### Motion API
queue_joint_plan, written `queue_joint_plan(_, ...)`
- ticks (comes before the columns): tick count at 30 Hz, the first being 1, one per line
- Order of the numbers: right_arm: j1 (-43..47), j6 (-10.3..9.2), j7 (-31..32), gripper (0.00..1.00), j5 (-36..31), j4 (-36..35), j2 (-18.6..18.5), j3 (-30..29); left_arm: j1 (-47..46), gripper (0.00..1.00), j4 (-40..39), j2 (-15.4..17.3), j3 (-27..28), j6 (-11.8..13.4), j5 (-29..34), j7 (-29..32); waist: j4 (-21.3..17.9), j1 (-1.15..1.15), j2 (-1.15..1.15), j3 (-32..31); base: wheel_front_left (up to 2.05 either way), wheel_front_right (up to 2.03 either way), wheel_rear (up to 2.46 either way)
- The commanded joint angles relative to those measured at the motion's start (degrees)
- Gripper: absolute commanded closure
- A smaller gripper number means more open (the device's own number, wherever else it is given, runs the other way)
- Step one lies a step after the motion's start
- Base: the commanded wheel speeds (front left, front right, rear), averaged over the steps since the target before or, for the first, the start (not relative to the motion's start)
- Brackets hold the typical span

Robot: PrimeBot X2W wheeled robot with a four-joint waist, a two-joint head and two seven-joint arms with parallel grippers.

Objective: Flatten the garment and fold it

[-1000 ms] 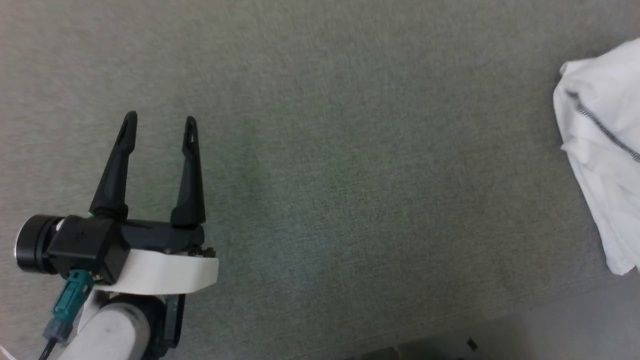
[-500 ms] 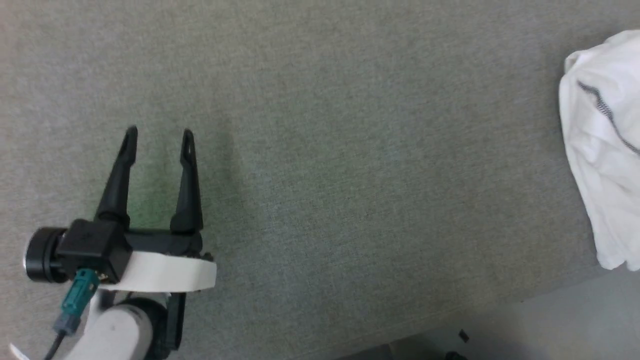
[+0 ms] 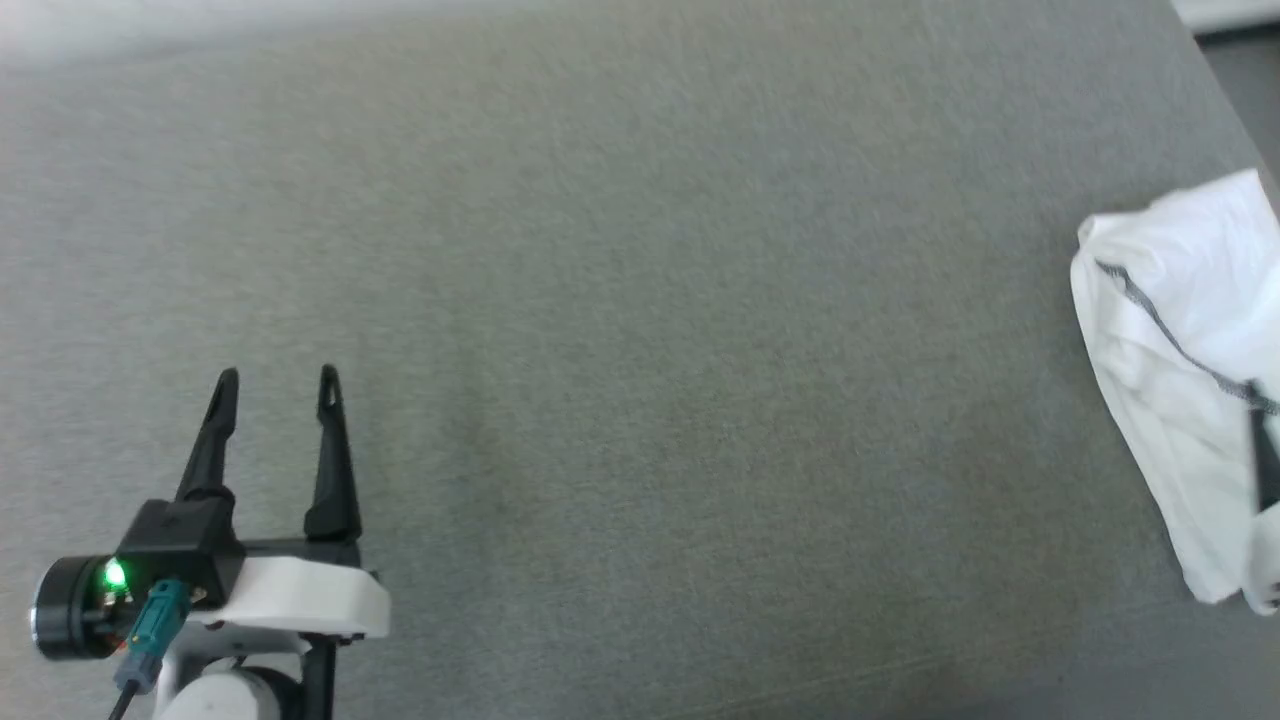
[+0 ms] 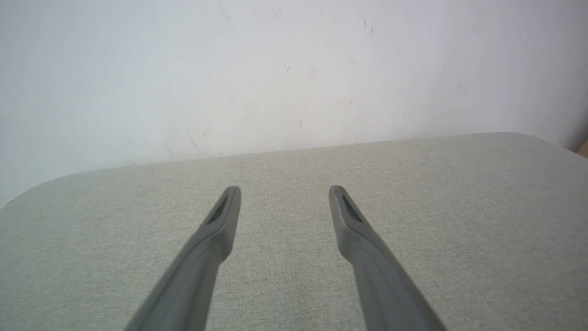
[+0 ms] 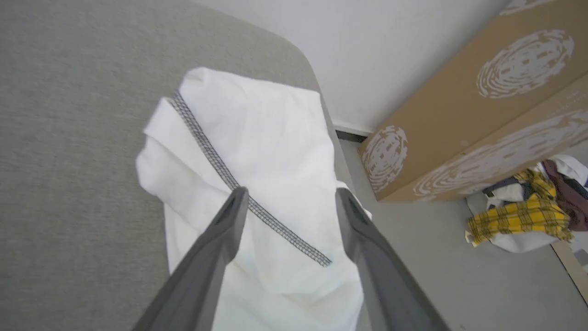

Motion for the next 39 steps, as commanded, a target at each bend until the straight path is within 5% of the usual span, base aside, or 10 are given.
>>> queue_joint_plan(1,0.39,-0.13,0.12,0.0,0.51,-0.97,0.49,0.26,0.46,0.0,0.33,0.42,0.34,0.43,0.14,0.18,4.95,0.02,0.0,-6.16,0.0,0.0,0.0)
queue_joint_plan(15,3.92,-0.13,3.91,0.0,9.64,-21.41,10.42,10.93,3.09,0.0,5.54,5.08,4.03,1.23,-1.45,2.91,10.22,0.02,0.0,-11.94,0.0,0.0,0.0)
queue_joint_plan(24,10.42,-0.13,6.46,0.0,10.19,-25.82,13.53,9.18,5.05,0.0,6.89,5.87,7.52,-5.09,-6.28,-3.83,11.84,0.02,0.0,-15.19,0.0,0.0,0.0)
queue_joint_plan(39,16.6,-0.13,9.3,0.0,7.88,-29.0,16.85,7.44,8.74,0.0,14.48,3.92,3.47,-13.73,-7.47,-6.04,12.17,0.02,0.0,-18.67,0.0,0.0,0.0)
